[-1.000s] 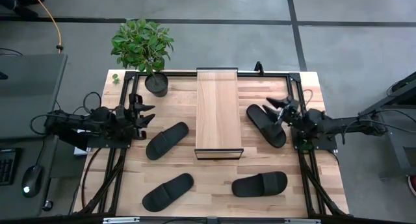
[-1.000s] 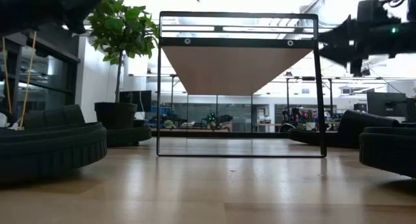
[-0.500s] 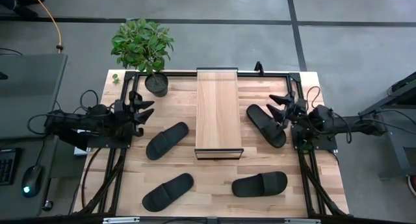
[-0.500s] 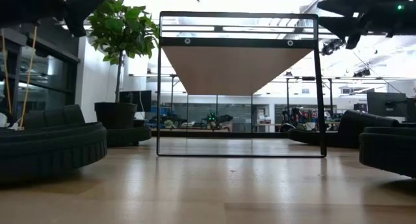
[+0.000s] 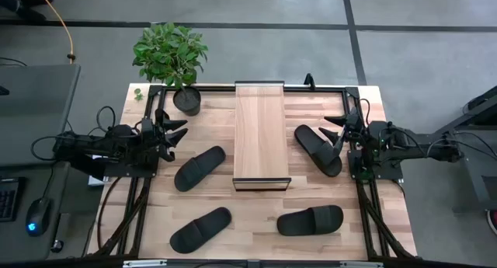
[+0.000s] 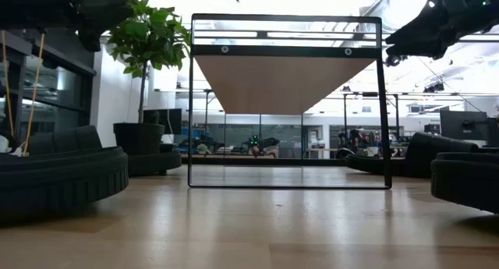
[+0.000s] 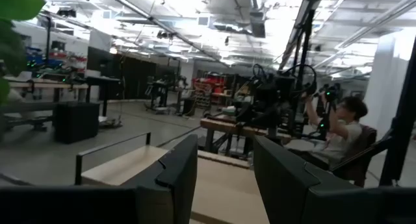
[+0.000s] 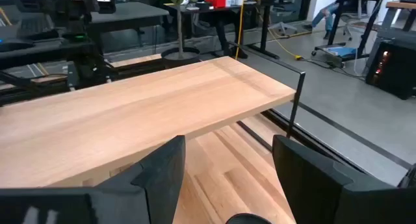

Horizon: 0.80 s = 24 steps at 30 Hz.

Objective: Pick and place slides into the shelf
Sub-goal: Put the black slide on the shelf

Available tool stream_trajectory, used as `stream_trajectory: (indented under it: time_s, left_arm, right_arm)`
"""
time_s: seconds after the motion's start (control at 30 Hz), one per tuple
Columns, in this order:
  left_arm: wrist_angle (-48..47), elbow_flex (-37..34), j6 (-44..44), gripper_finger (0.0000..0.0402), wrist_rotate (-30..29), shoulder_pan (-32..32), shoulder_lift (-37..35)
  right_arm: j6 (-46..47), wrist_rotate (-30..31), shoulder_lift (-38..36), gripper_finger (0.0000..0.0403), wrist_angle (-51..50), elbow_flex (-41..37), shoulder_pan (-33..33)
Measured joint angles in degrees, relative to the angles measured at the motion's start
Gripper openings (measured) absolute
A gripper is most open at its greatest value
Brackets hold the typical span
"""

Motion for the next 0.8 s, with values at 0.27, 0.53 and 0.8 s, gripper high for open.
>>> stream_trajectory:
  time_s: [0.27,0.53,0.8]
  left_arm:
    - [-0.67,0.0,-0.04,0.0134,-0.08,0.0,0.0]
    - [-0.65,0.0,-0.04,0.0134,-0.08,0.0,0.0]
    - [-0.67,0.0,0.0,0.0134,-0.08,0.0,0.0]
  right_arm:
    - [-1.03,-1.82,0.43,0.0222,-1.8,-0.02,0.0]
    - [1.52,-2.11,3.87,0.0222,-4.63,1.57,0.26]
    - [7.86,-0.19,12.69,0.0222,-11.32,7.52,6.51]
